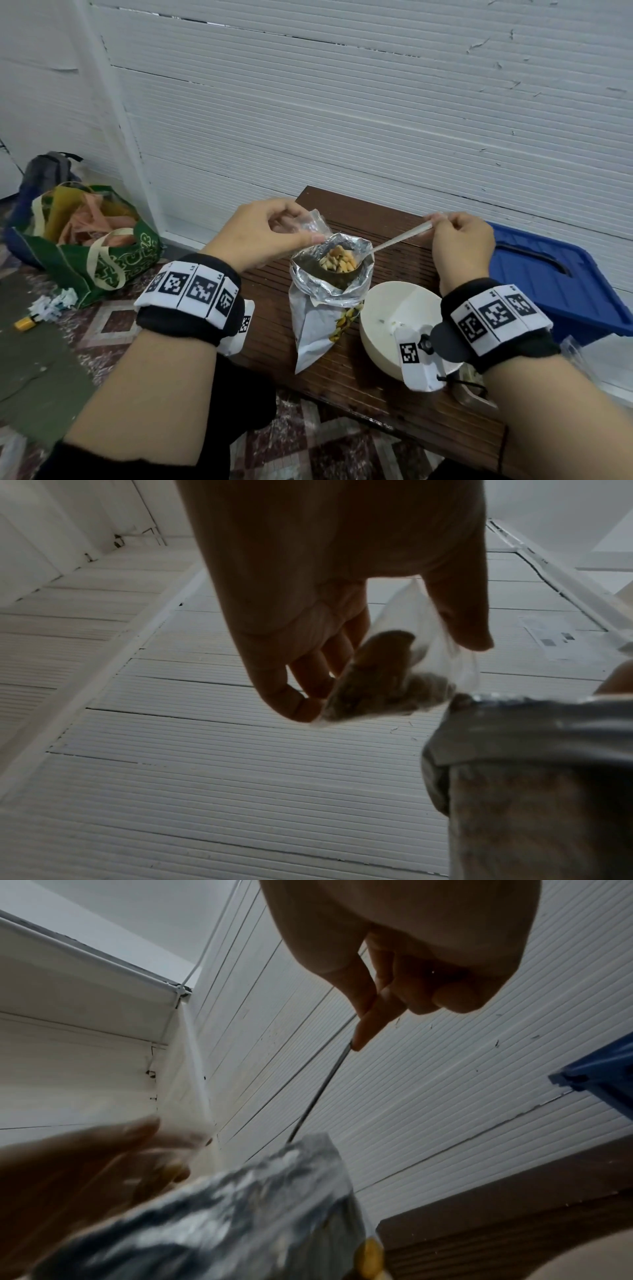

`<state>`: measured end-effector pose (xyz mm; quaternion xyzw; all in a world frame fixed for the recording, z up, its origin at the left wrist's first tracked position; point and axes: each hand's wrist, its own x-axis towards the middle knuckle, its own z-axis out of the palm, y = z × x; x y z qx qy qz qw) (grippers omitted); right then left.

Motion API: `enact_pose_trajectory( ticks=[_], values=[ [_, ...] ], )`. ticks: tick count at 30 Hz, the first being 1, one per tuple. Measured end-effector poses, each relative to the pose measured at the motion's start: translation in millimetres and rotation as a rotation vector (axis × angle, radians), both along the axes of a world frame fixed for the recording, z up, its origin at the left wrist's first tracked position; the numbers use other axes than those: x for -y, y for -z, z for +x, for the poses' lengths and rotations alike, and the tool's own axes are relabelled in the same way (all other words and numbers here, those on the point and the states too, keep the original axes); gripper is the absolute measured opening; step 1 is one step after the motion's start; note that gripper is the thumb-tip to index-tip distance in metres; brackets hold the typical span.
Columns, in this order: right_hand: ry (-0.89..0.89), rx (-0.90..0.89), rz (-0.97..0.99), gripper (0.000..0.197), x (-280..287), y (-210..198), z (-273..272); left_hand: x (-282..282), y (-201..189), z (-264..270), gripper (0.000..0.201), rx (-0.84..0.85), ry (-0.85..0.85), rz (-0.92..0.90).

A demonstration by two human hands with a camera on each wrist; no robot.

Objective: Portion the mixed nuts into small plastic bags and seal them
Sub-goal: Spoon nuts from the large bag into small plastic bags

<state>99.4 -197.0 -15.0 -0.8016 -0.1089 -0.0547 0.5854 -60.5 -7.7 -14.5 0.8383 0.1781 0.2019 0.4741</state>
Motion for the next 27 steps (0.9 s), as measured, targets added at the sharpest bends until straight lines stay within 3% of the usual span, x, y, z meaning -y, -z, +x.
enact_pose_trajectory(
  ticks=[3, 7, 18, 23, 27],
  values=[
    [0.035, 0.018, 0.039, 0.033, 3, -14, 7, -3, 1, -1, 0.041, -0.03, 0.014, 0.037],
    [0.038, 0.057, 0.066, 0.032, 4, -28, 14, -2, 2, 1, 0.04, -0.068, 0.033, 0.082],
    [-0.085, 0.129, 0.048, 0.027, -15, -33, -8, 11, 7, 12, 0.038, -0.003, 0.041, 0.138],
    [-0.18, 0.218, 0.12, 0.022, -22, -36, -22, 16, 9, 17, 0.042, 0.048, 0.02, 0.159],
    [-0.296, 0.335, 0.223, 0.016, -22, -39, -31, 18, 9, 17, 0.03, 0.048, 0.013, 0.136]
  ],
)
